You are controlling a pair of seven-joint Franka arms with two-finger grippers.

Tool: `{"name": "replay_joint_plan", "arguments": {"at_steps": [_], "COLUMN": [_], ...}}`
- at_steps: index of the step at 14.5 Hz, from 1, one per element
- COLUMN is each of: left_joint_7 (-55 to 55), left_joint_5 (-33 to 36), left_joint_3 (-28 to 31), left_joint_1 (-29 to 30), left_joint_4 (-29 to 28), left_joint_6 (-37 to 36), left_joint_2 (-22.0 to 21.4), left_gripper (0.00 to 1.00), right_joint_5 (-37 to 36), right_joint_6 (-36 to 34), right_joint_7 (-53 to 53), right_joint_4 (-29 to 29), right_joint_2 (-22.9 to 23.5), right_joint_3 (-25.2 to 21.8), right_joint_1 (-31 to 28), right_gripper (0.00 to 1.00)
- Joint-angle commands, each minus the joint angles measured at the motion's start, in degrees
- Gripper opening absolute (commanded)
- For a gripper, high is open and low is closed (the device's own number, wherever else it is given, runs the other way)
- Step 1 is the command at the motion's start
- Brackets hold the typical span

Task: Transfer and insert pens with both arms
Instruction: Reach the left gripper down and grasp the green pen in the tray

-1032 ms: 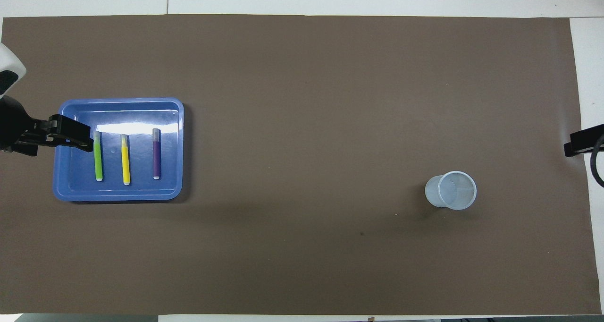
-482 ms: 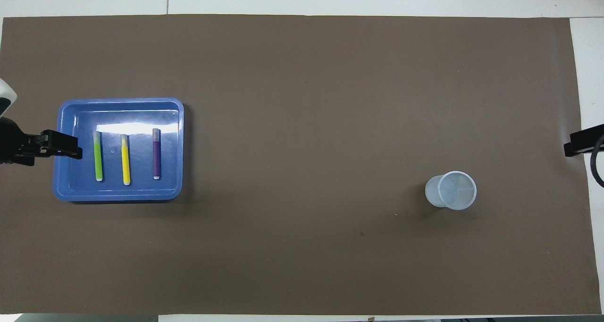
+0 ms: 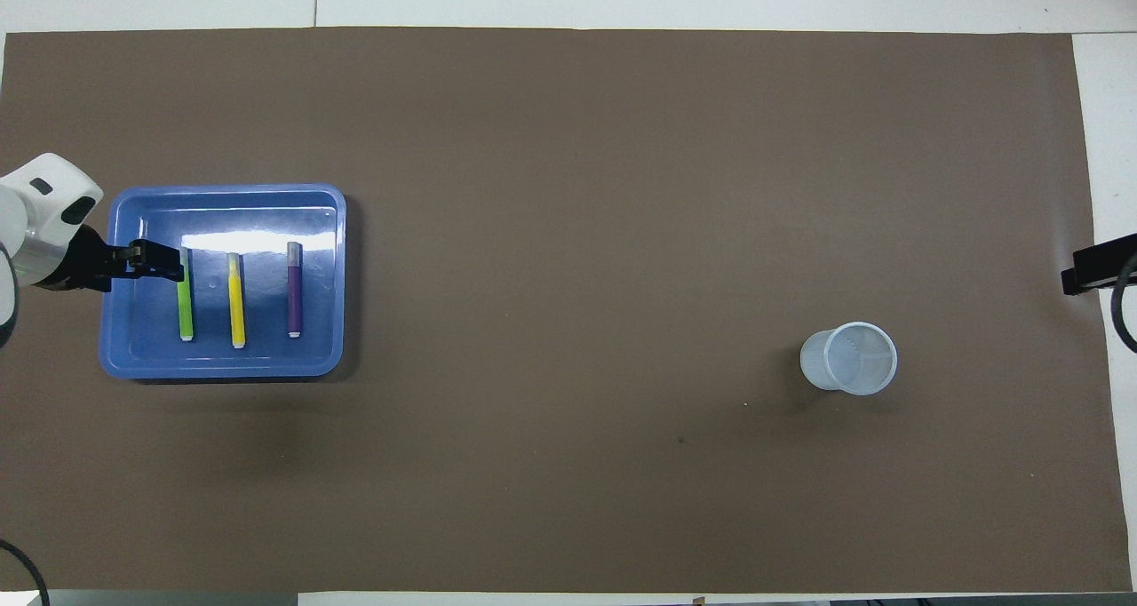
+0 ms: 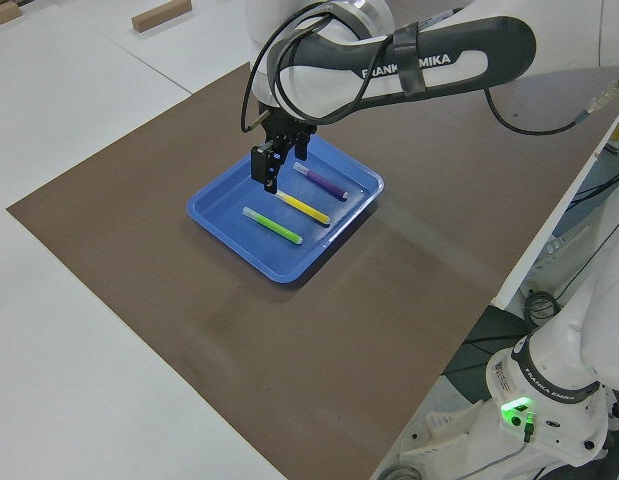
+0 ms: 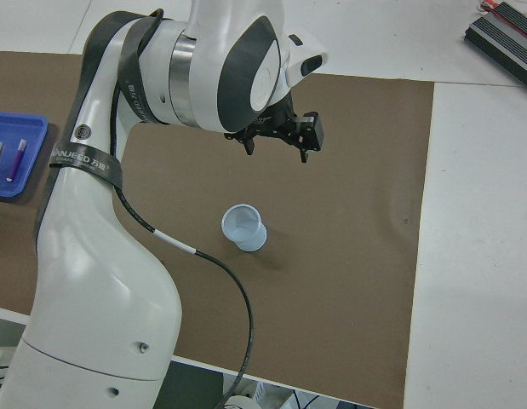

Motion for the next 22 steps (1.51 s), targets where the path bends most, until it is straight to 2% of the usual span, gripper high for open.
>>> {"name": "replay_joint_plan", "arguments": {"at_steps": [1, 6, 15, 16, 19, 22], "left_joint_7": [0.72, 0.81, 1.42, 1.42, 1.42, 1.42], "left_joint_5": [0.60, 0.60, 0.60, 0.60, 0.60, 0.60], "left_joint_3": [-0.26, -0.26, -0.35, -0.35, -0.35, -0.35], "left_joint_1": [0.48, 0.57, 1.63, 1.63, 1.71, 1.71], "left_joint_4": [-0.20, -0.73, -2.31, -2.32, -2.32, -2.67], "left_joint_6": [3.87, 7.04, 8.71, 8.71, 8.54, 8.36], "left_joint_2": [2.58, 6.00, 7.95, 7.95, 7.95, 7.86], "left_gripper": [1.00, 1.00, 0.88, 0.85, 0.62, 0.49], "right_joint_5": [1.13, 1.13, 1.13, 1.13, 1.13, 1.13], "right_joint_6": [0.45, 0.45, 0.45, 0.45, 0.45, 0.45], "right_joint_7": [-1.46, -1.46, -1.46, -1.46, -1.46, -1.46], "right_joint_4": [-0.53, -0.53, -0.53, -0.53, -0.62, -0.53], "right_joint_2": [-0.45, -0.45, -0.45, -0.36, -0.36, -0.45], "right_joint_3": [0.16, 0.16, 0.16, 0.16, 0.16, 0.16], "right_joint_1": [-0.52, -0.52, -0.52, -0.52, -0.52, -0.52], "right_gripper": [1.00, 1.00, 1.00, 1.00, 1.00, 1.00]}}
